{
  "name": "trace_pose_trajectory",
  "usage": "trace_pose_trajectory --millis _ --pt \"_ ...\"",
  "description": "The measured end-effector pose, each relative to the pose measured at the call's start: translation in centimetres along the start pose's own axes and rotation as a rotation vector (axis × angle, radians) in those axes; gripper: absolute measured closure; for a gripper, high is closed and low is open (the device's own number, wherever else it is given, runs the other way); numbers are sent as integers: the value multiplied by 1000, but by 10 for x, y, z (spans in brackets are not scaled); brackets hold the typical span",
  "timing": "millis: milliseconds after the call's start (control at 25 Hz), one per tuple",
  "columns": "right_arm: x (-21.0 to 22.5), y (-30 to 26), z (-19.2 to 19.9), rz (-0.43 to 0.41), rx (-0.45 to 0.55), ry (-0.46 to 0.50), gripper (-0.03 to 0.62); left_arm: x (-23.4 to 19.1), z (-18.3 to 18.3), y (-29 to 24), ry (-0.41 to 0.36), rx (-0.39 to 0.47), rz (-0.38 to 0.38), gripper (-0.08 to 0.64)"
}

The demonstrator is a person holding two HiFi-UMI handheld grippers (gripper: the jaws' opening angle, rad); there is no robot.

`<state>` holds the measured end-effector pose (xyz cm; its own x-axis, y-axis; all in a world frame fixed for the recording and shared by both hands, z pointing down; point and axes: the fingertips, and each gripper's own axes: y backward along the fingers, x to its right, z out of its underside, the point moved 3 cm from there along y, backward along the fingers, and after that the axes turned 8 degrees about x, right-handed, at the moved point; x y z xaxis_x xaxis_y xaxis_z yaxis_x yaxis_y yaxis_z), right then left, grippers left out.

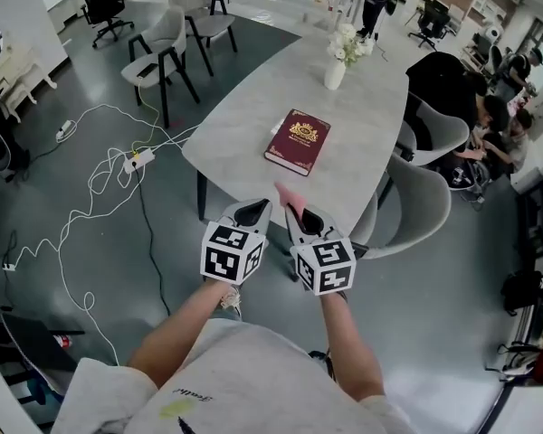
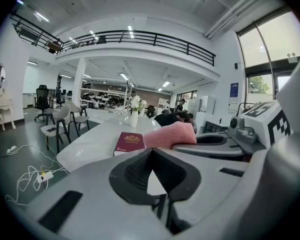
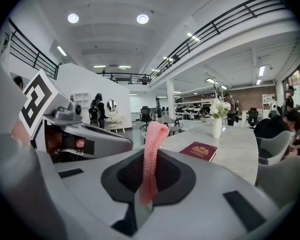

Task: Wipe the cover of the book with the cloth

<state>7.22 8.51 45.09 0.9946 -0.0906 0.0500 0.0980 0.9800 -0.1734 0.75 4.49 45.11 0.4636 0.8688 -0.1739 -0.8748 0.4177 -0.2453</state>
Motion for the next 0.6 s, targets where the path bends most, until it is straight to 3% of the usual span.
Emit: trace_pose_trajectory --millis 600 --pt "20 -108 -18 100 -30 12 575 -98 -36 -54 -38 -18 108 554"
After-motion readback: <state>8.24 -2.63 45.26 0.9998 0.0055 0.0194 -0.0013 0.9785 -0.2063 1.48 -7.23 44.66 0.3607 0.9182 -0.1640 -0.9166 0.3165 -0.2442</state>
